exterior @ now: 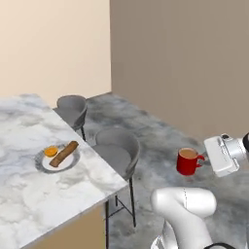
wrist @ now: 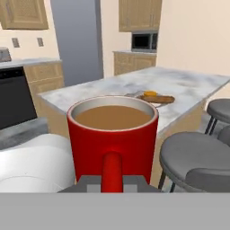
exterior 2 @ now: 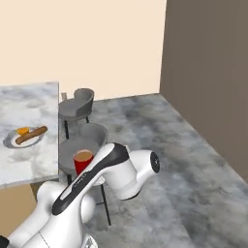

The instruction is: Pick up the brewed coffee from the coffee machine and place it next to the breakfast plate on the dining counter.

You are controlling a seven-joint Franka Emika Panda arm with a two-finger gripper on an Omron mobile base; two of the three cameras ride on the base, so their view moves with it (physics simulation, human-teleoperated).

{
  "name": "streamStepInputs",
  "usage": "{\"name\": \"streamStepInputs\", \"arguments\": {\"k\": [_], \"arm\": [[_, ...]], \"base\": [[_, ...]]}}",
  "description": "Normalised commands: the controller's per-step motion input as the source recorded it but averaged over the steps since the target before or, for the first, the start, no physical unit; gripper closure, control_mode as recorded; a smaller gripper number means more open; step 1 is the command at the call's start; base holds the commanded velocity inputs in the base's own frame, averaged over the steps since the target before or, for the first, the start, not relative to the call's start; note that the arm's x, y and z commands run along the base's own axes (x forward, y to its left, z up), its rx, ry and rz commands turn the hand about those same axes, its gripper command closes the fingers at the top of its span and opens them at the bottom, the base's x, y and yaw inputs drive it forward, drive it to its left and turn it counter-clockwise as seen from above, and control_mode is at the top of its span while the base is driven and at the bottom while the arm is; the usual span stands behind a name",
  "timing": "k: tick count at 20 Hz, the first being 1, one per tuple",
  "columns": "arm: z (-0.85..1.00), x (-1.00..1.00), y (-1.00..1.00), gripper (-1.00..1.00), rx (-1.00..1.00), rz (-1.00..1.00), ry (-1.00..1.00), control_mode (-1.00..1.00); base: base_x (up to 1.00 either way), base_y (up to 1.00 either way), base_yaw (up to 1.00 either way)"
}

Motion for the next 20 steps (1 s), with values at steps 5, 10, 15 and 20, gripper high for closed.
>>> {"name": "streamStepInputs", "arguments": {"k": [5, 10, 15, 20], "arm": [[0.0, 0.0, 0.0, 1.0, 0.0, 0.0, 0.0, 1.0], [0.0, 0.0, 0.0, 1.0, 0.0, 0.0, 0.0, 1.0], [0.0, 0.0, 0.0, 1.0, 0.0, 0.0, 0.0, 1.0], [0.0, 0.0, 0.0, 1.0, 0.0, 0.0, 0.0, 1.0]], "base": [[0.86, -0.67, 0.53], [0.96, -0.39, 0.63], [0.88, -0.39, 0.66], [0.7, -0.49, 0.66]]}}
